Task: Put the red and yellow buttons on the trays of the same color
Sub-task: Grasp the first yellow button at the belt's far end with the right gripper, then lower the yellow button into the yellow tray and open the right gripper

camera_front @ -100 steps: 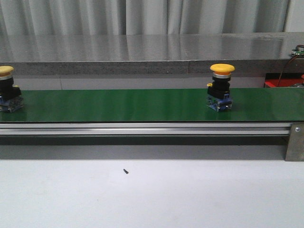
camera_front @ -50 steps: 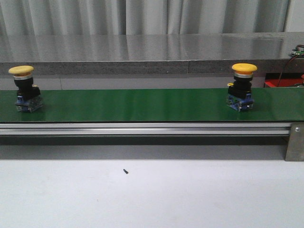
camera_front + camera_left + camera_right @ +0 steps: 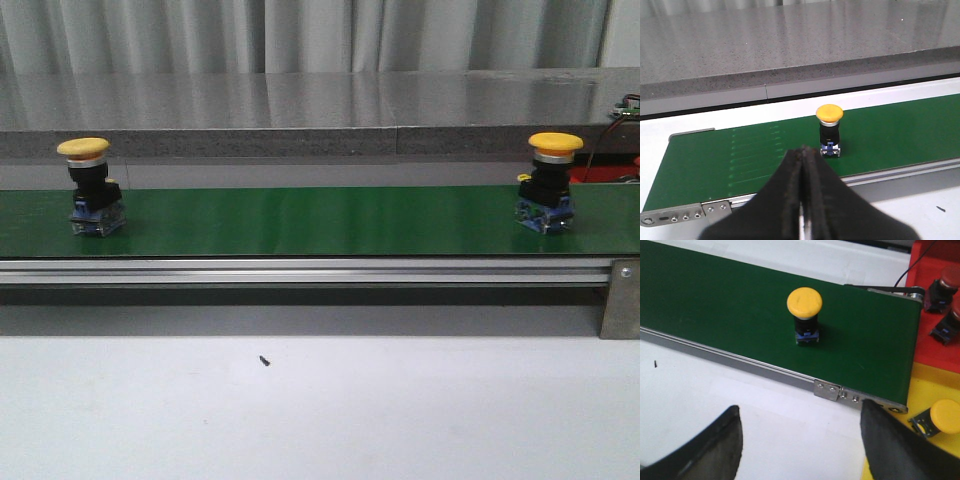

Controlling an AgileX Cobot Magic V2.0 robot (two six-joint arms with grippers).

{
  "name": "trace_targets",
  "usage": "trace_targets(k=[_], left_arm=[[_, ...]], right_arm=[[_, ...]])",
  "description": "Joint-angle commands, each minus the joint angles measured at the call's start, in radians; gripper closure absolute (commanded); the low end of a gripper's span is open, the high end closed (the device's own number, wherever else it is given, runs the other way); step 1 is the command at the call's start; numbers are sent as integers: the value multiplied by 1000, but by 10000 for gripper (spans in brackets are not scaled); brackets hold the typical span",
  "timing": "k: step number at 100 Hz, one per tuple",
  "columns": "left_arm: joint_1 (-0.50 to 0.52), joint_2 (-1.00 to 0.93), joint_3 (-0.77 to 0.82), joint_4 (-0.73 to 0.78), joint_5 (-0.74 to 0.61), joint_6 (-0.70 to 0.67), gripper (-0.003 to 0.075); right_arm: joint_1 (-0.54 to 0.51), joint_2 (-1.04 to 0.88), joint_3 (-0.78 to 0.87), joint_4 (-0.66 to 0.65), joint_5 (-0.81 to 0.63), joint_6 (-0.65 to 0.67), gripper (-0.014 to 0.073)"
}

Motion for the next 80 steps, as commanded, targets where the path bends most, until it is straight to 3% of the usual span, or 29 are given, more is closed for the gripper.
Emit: trace_targets(k=[1, 39, 80], left_arm=[[-6, 6, -26, -13, -81, -1, 740], [-6, 6, -26, -13, -81, -1, 740], [-6, 6, -26, -13, -81, -1, 740]], right_arm=[[-1, 110, -70, 17, -65, -7, 83], [-1, 465, -294, 10, -69, -7, 15], [-59, 648, -330, 0, -115, -7, 27]])
